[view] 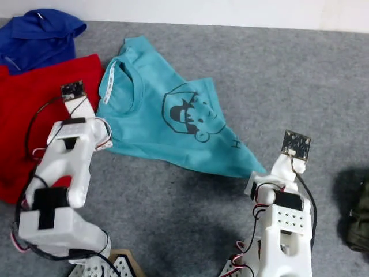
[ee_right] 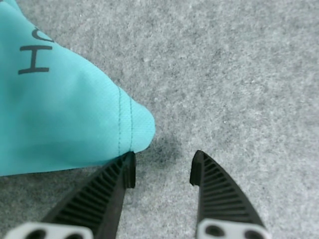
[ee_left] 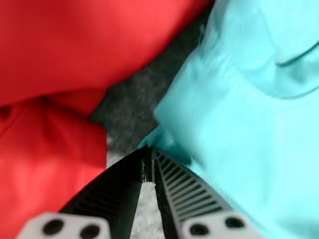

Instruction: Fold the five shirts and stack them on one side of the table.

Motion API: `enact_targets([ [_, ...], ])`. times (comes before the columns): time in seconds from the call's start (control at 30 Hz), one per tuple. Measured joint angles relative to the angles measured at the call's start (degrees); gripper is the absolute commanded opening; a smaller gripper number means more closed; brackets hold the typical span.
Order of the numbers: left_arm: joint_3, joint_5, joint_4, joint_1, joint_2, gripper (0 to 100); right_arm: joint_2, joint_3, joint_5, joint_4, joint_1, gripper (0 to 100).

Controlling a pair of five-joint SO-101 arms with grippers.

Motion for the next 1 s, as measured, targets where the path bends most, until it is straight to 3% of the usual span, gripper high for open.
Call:
enact_targets([
  [0.1,-2.37,0.00,0.18,1.67,0.79,1,0.00,0.00,0.00,0.00,0.00,18.7],
  [0.23,-5.45,0.00,7.12,5.36,-0.79,1,0.00,0.00,0.00,0.00,0.00,18.7],
  [0.53,-6.33,-0.09,21.80,9.41,-17.93,1,0.00,0.00,0.00,0.00,0.09,18.7],
  [0.73,-6.33,0.26,23.56,9.58,-25.93,1,0.00,0.00,0.00,0.00,0.00,18.7],
  [1.0,-6.68,8.35,23.56,9.67,-40.26,1,0.00,0.00,1.23,0.00,0.00,18.7],
])
